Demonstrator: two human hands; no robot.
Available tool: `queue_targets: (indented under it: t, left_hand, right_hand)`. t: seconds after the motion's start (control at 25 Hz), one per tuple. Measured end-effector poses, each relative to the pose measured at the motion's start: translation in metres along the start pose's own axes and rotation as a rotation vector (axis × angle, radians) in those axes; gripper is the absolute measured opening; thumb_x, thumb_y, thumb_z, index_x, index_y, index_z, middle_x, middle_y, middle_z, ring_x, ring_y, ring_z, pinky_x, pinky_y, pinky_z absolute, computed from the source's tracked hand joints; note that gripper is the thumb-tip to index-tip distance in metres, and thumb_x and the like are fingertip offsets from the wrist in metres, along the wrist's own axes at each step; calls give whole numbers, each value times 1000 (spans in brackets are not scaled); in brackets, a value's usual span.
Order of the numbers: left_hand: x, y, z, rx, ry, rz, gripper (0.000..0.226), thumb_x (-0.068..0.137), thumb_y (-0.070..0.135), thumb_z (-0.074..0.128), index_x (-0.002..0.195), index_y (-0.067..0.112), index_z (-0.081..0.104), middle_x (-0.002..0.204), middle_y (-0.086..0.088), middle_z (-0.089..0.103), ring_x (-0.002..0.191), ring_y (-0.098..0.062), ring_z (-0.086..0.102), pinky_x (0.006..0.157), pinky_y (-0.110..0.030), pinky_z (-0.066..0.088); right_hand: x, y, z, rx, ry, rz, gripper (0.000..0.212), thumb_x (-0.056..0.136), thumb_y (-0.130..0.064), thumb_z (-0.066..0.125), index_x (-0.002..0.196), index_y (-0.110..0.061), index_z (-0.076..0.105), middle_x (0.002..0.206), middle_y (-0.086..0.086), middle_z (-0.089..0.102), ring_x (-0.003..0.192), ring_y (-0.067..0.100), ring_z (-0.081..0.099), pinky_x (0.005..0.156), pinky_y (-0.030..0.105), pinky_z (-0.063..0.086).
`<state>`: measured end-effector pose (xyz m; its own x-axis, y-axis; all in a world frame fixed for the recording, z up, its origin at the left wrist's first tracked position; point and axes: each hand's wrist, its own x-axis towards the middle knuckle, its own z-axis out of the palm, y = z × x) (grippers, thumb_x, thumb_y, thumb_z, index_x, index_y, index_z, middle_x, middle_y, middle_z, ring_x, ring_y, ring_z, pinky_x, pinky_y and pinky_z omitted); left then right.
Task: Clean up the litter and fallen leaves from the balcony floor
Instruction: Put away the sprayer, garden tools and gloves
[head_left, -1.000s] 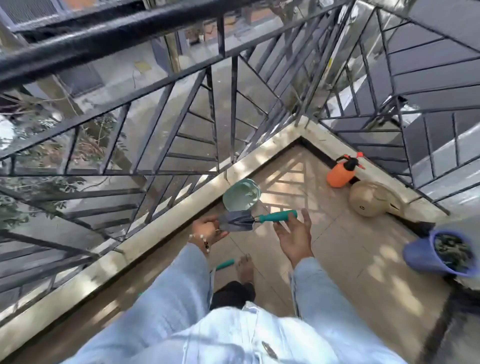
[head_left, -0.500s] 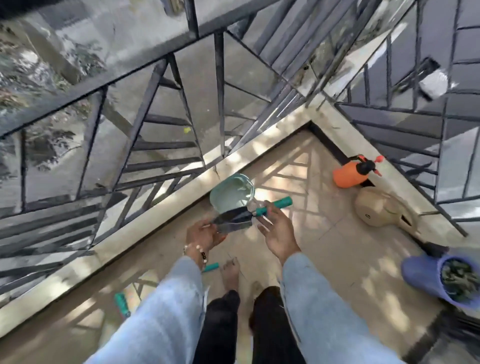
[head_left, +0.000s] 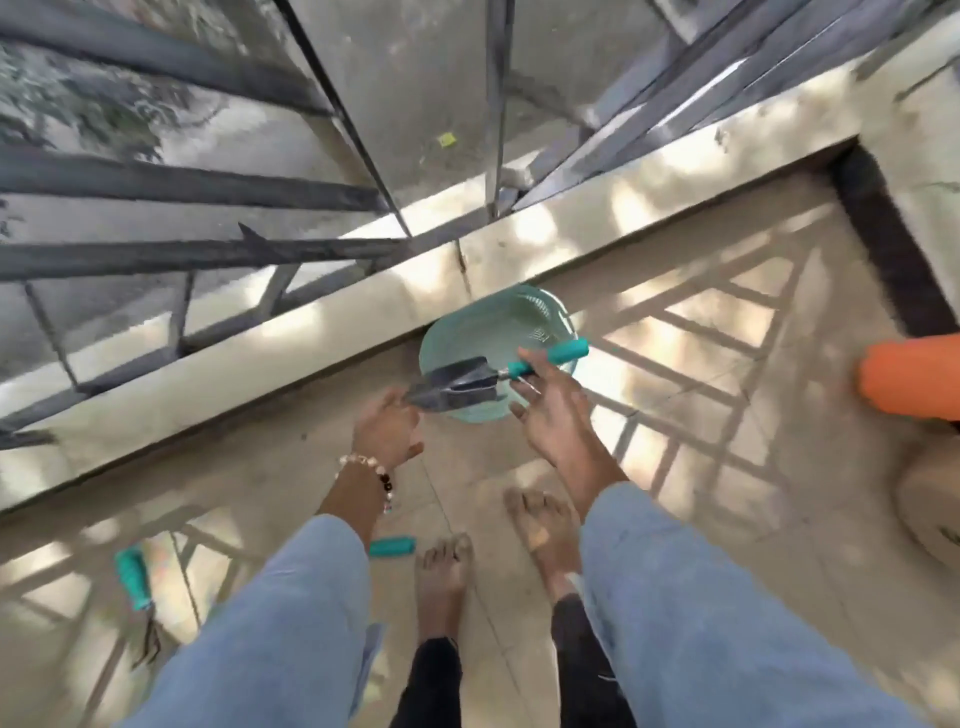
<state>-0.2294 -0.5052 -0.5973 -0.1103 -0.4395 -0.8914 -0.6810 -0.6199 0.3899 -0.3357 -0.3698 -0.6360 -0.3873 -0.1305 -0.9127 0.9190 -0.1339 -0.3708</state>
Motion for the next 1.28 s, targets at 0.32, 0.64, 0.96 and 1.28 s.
queue_targets:
  t: [0.32, 0.64, 0.96, 1.28]
  left_hand:
    - [139, -43, 46, 192, 29, 201, 61, 88, -8, 45, 145, 14, 38, 130, -3, 52, 113, -24, 54, 96, -39, 47]
    - [127, -57, 45, 268, 5, 206, 74, 90, -1, 50, 153, 26, 21, 123, 12, 54, 104, -9, 52, 93, -26, 42]
    - [24, -85, -26, 96, 37, 44, 40, 93, 3, 47, 131, 15, 55, 115, 3, 63, 100, -18, 61, 84, -28, 55]
    - [-34, -181, -149, -361, 225, -150, 19, 95, 0, 45, 101, 11, 58, 77, -9, 60, 49, -16, 53, 35, -13, 33]
  right_hand:
    - [152, 32, 5, -32, 18, 47, 9, 92, -11, 58, 83, -13, 56, 74, 7, 56, 64, 15, 54, 57, 23, 49]
    - [156, 49, 2, -29, -131, 47, 17, 101, -10, 40, 102, -24, 49, 99, 0, 52, 66, 5, 63, 68, 23, 54]
    - [23, 51, 6, -446, -96, -59, 20, 96, -17, 51, 115, -10, 56, 101, 9, 62, 88, 21, 62, 71, 28, 50]
    - [-56, 177, 21, -1399, -348, -203, 12, 93, -12, 55, 91, -11, 67, 78, 8, 67, 67, 19, 61, 56, 24, 47]
